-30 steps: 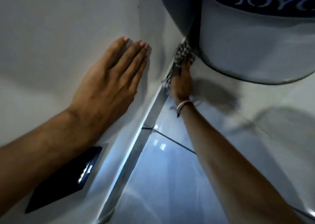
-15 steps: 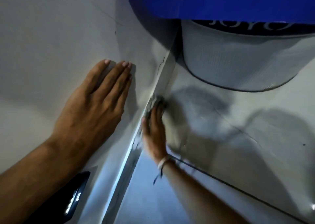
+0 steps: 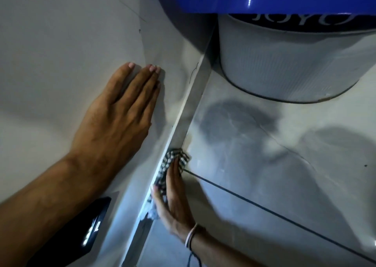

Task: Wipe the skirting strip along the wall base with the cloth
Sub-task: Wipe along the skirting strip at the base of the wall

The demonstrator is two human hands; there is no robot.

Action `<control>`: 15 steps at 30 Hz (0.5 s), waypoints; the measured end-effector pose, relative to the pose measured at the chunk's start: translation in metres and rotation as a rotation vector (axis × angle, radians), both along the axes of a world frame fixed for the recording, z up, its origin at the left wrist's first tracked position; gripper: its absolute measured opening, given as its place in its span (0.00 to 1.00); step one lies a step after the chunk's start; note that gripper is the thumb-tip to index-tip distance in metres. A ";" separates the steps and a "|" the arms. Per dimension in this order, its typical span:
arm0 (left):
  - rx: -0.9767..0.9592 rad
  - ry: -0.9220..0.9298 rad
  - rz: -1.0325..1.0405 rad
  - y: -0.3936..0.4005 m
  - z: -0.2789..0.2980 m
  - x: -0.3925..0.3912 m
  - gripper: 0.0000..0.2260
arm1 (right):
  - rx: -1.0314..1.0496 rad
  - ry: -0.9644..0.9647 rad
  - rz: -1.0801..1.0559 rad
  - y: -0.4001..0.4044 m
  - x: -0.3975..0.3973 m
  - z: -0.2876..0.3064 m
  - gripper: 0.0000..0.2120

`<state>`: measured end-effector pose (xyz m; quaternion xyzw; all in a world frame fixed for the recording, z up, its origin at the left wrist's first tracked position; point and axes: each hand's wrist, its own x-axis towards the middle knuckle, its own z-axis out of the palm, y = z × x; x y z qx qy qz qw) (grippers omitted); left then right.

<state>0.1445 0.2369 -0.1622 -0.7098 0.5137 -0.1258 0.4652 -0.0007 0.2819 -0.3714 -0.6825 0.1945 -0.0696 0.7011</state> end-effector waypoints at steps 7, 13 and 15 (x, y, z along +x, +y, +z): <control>-0.054 0.013 -0.024 -0.004 -0.003 -0.001 0.30 | 0.007 0.121 -0.236 -0.192 0.156 0.009 0.33; -0.071 0.034 -0.041 -0.007 -0.003 0.001 0.28 | -0.045 0.080 -0.114 -0.075 0.061 0.002 0.38; -0.120 0.052 -0.060 -0.008 -0.001 0.001 0.26 | 0.042 0.084 -0.031 -0.037 0.025 0.009 0.41</control>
